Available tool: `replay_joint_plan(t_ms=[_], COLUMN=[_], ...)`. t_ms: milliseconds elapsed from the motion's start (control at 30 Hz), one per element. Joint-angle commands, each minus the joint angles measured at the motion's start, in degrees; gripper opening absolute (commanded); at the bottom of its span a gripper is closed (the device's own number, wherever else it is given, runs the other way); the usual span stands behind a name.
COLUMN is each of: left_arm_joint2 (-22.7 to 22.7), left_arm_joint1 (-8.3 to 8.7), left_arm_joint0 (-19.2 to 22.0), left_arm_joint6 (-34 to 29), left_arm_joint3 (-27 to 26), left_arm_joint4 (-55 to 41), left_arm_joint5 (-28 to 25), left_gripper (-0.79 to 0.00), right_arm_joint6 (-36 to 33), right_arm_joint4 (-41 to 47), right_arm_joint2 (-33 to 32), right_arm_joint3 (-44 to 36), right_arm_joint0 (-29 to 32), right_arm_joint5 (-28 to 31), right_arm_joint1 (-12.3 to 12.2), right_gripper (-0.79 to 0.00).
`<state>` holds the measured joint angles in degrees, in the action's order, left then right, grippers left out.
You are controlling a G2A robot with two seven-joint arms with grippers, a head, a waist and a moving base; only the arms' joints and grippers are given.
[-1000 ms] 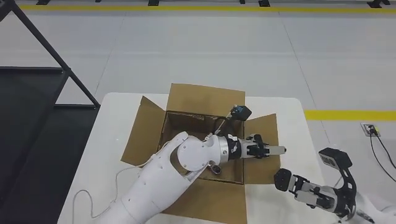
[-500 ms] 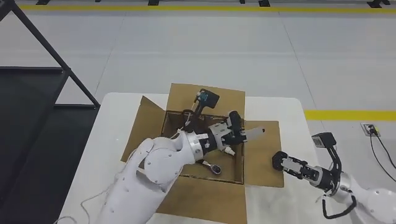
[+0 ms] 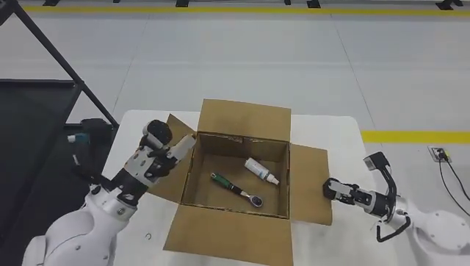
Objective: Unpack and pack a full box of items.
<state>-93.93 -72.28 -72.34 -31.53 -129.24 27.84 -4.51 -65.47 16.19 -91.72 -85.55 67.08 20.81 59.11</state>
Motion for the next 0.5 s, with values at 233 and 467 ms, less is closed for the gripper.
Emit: replay_joint_plan(t_ms=[233, 467], left_arm_joint2=[-12.84, -16.16], left_arm_joint1=[0.32, 0.57], left_arm_joint0=[-9.17, -11.60], left_arm_joint6=[4.55, 5.46], left_arm_joint3=[0.51, 2.28], left_arm_joint4=[-9.41, -13.98], left_arm_joint5=[-2.73, -5.55], left_gripper=[0.000, 0.000], right_arm_joint6=[1.61, 3.68], right_arm_joint4=[-2.26, -2.85], right_arm_joint2=[2.36, 3.15], right_arm_joint3=[1.75, -8.93], right_arm_joint0=[-0.69, -1.33], right_arm_joint5=[-1.25, -0.98], right_arm_joint1=[-0.20, -0.35], right_gripper=[0.000, 0.000])
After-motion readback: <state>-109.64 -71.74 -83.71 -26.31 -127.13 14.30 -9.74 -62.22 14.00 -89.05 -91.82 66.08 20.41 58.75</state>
